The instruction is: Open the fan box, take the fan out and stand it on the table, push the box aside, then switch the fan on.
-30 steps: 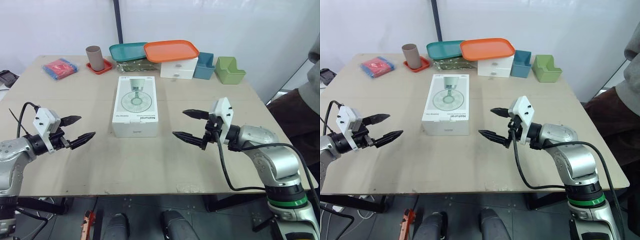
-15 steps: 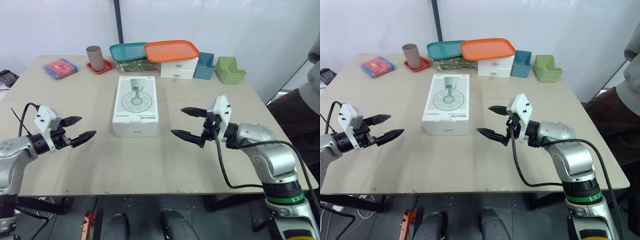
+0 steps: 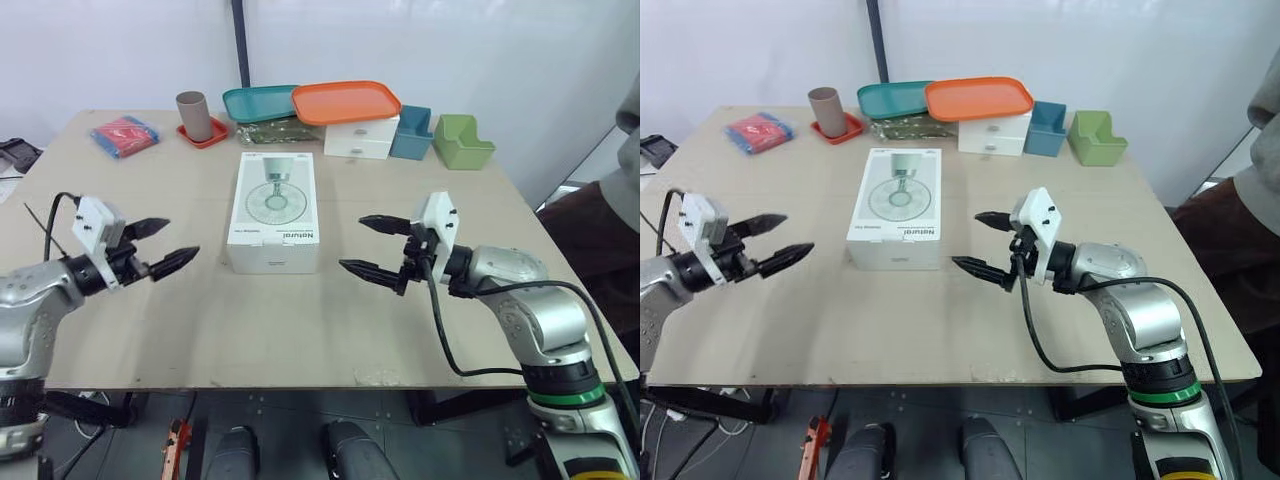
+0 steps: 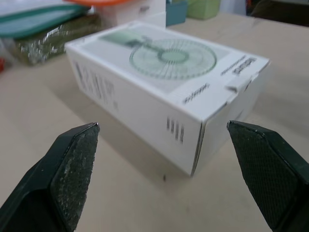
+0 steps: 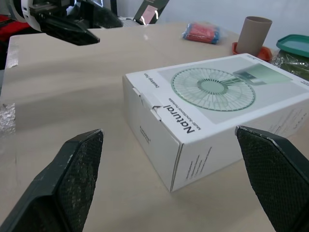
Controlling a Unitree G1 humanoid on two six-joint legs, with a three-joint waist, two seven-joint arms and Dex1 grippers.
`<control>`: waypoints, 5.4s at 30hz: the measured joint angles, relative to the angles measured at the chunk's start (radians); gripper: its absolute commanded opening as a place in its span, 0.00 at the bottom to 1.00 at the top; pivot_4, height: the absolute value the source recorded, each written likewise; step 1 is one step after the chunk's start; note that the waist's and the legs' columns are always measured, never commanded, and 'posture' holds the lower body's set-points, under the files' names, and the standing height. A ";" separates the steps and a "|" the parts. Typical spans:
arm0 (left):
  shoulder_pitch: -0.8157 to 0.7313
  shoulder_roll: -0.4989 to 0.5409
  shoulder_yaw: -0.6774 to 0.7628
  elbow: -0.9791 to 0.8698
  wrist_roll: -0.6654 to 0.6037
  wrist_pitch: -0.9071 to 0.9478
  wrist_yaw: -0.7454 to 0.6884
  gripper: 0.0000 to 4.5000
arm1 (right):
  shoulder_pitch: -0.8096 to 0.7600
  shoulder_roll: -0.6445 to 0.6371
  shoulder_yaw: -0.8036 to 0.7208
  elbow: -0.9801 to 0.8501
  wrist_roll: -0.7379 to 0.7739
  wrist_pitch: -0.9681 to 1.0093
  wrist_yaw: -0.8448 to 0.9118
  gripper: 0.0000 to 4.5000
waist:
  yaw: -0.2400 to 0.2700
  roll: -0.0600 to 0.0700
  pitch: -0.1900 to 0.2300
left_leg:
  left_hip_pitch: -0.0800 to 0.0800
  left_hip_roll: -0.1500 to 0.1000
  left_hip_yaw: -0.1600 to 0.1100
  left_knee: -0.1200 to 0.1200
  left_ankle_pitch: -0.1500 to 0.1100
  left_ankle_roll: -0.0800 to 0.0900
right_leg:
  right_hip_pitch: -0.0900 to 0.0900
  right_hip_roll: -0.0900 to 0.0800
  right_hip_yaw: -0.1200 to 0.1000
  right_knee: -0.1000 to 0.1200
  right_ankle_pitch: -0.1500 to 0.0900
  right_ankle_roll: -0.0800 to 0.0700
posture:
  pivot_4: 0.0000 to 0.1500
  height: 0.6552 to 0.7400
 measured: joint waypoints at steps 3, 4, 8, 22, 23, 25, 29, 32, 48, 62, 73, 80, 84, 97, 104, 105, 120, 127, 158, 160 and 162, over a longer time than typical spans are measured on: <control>-0.011 -0.017 -0.011 0.015 0.005 -0.009 -0.008 0.42 | -0.009 0.012 0.007 0.000 -0.009 -0.001 -0.007 1.00 | 0.000 0.000 0.000 | 0.000 0.000 0.000 0.000 0.000 0.000 | 0.000 0.000 0.000 0.000 0.000 0.000 | 1.00 1.00; -0.011 -0.022 -0.013 0.017 0.005 -0.009 -0.009 0.37 | -0.010 0.012 0.007 0.000 -0.011 -0.001 -0.008 1.00 | 0.000 0.000 0.000 | 0.000 0.000 0.000 0.000 0.000 0.000 | 0.000 0.000 0.000 0.000 0.000 0.000 | 1.00 1.00; -0.012 -0.036 -0.014 0.050 0.007 -0.016 -0.015 0.10 | -0.013 0.012 0.007 0.000 -0.016 -0.001 -0.009 1.00 | 0.000 0.000 0.000 | 0.000 0.000 0.000 0.000 0.000 0.000 | 0.000 0.000 0.000 0.000 0.000 0.000 | 1.00 1.00; -0.029 -0.113 -0.100 0.188 0.148 -0.134 0.011 0.03 | -0.183 0.114 0.240 0.117 -0.318 -0.042 -0.158 1.00 | 0.000 0.000 0.000 | -0.001 0.000 0.000 0.000 0.001 0.000 | -0.001 0.000 -0.001 0.001 0.001 -0.001 | 1.00 1.00; -0.029 -0.113 -0.100 0.190 0.151 -0.139 0.013 0.03 | -0.185 0.124 0.246 0.133 -0.341 -0.054 -0.160 1.00 | 0.000 0.000 0.000 | -0.001 0.000 0.000 0.000 0.001 0.000 | -0.001 0.000 -0.001 0.001 0.001 -0.001 | 1.00 1.00; -0.029 -0.113 -0.100 0.190 0.152 -0.140 0.014 0.03 | -0.186 0.126 0.263 0.147 -0.364 -0.070 -0.160 1.00 | 0.000 0.000 0.000 | -0.001 0.000 0.000 0.000 0.001 0.000 | -0.001 0.000 -0.001 0.001 0.001 -0.001 | 1.00 1.00; -0.029 -0.113 -0.098 0.190 0.154 -0.140 0.015 0.03 | -0.186 0.136 0.269 0.168 -0.380 -0.078 -0.157 1.00 | 0.000 0.000 0.000 | 0.000 0.000 -0.001 0.000 0.001 0.000 | -0.001 0.000 -0.001 0.001 0.001 -0.001 | 1.00 1.00; -0.028 -0.113 -0.097 0.190 0.158 -0.140 0.016 0.03 | -0.194 0.160 0.269 0.218 -0.393 -0.084 -0.159 1.00 | -0.001 0.000 0.000 | 0.000 0.000 -0.001 0.001 0.001 0.000 | -0.001 0.000 -0.001 0.001 0.001 -0.001 | 1.00 1.00; -0.005 -0.103 -0.089 0.160 0.190 -0.149 0.036 0.03 | -0.223 0.211 0.257 0.332 -0.434 -0.048 -0.199 1.00 | -0.001 0.000 0.000 | 0.000 0.000 -0.001 0.000 0.001 0.001 | 0.000 0.000 -0.001 0.002 0.001 -0.001 | 1.00 1.00; -0.005 -0.104 -0.090 0.179 0.210 -0.187 0.041 0.03 | -0.292 0.280 0.087 0.395 -0.387 0.077 -0.295 1.00 | -0.002 0.000 0.000 | 0.001 0.000 -0.001 0.000 0.002 0.001 | -0.001 0.000 -0.002 0.003 0.002 -0.002 | 1.00 1.00; -0.005 -0.107 -0.089 0.181 0.213 -0.190 0.049 0.03 | -0.229 0.170 0.233 0.278 -0.426 0.025 -0.134 1.00 | -0.002 0.000 0.000 | 0.001 0.000 -0.001 0.000 0.003 0.001 | -0.001 0.000 -0.002 0.004 0.002 -0.002 | 1.00 1.00; -0.005 -0.107 -0.090 0.183 0.218 -0.199 0.052 0.03 | -0.230 0.156 0.285 0.261 -0.490 0.025 -0.132 1.00 | -0.002 0.000 0.000 | 0.001 0.000 -0.001 0.000 0.003 0.002 | -0.001 0.000 -0.002 0.004 0.002 -0.002 | 1.00 1.00; -0.005 -0.107 -0.089 0.187 0.218 -0.206 0.052 0.03 | -0.231 0.163 0.297 0.262 -0.501 0.024 -0.119 1.00 | -0.002 0.000 0.000 | 0.001 0.000 -0.001 0.000 0.003 0.002 | -0.001 0.000 -0.002 0.004 0.002 -0.002 | 1.00 1.00; 0.005 -0.110 -0.088 0.179 0.218 -0.208 0.068 0.03 | -0.270 0.208 0.270 0.320 -0.509 0.052 -0.144 1.00 | -0.002 0.000 0.000 | 0.002 0.000 -0.001 0.000 0.003 0.002 | -0.001 0.000 -0.002 0.004 0.002 -0.003 | 1.00 1.00; 0.007 -0.110 -0.088 0.181 0.218 -0.207 0.080 0.03 | -0.285 0.215 0.269 0.351 -0.520 0.049 -0.160 1.00 | -0.003 0.000 0.000 | 0.002 0.000 -0.001 0.000 0.005 0.003 | -0.001 0.000 -0.002 0.004 0.004 -0.005 | 1.00 1.00; 0.007 -0.110 -0.088 0.181 0.218 -0.208 0.080 0.03 | -0.287 0.217 0.267 0.354 -0.520 0.050 -0.161 1.00 | -0.003 0.000 0.000 | 0.002 0.000 -0.001 0.000 0.006 0.003 | -0.001 0.000 -0.002 0.004 0.003 -0.006 | 1.00 1.00; 0.016 -0.113 -0.088 0.178 0.218 -0.229 0.079 0.03 | -0.341 0.278 0.113 0.443 -0.435 0.156 -0.243 1.00 | -0.003 0.000 0.000 | 0.002 0.000 -0.001 -0.003 0.006 0.003 | -0.002 0.000 -0.003 0.004 0.004 -0.004 | 1.00 1.00; 0.017 -0.113 -0.088 0.173 0.218 -0.228 0.079 0.03 | -0.287 0.230 0.051 0.308 -0.296 0.217 -0.119 1.00 | -0.002 0.000 0.000 | 0.001 0.000 -0.001 -0.004 0.006 0.003 | -0.001 0.000 -0.003 0.004 0.002 -0.003 | 1.00 1.00; 0.022 -0.108 -0.086 0.168 0.218 -0.220 0.074 0.03 | -0.031 0.076 0.072 0.043 -0.099 0.191 0.041 1.00 | -0.005 0.001 0.000 | 0.002 0.000 -0.002 -0.005 0.007 0.002 | -0.001 0.000 -0.003 0.002 0.002 -0.007 | 1.00 1.00; 0.022 -0.108 -0.086 0.168 0.218 -0.221 0.073 0.03 | -0.030 0.073 0.083 0.045 -0.110 0.188 0.037 1.00 | -0.005 0.001 0.000 | 0.002 0.000 -0.002 -0.004 0.007 0.002 | -0.001 0.000 -0.003 0.002 0.001 -0.008 | 1.00 1.00; 0.022 -0.108 -0.086 0.168 0.218 -0.221 0.072 0.03 | -0.030 0.060 0.117 0.053 -0.137 0.180 0.033 1.00 | -0.005 0.001 0.000 | 0.002 0.000 -0.002 -0.005 0.007 0.002 | -0.001 0.000 -0.003 0.002 0.001 -0.008 | 1.00 1.00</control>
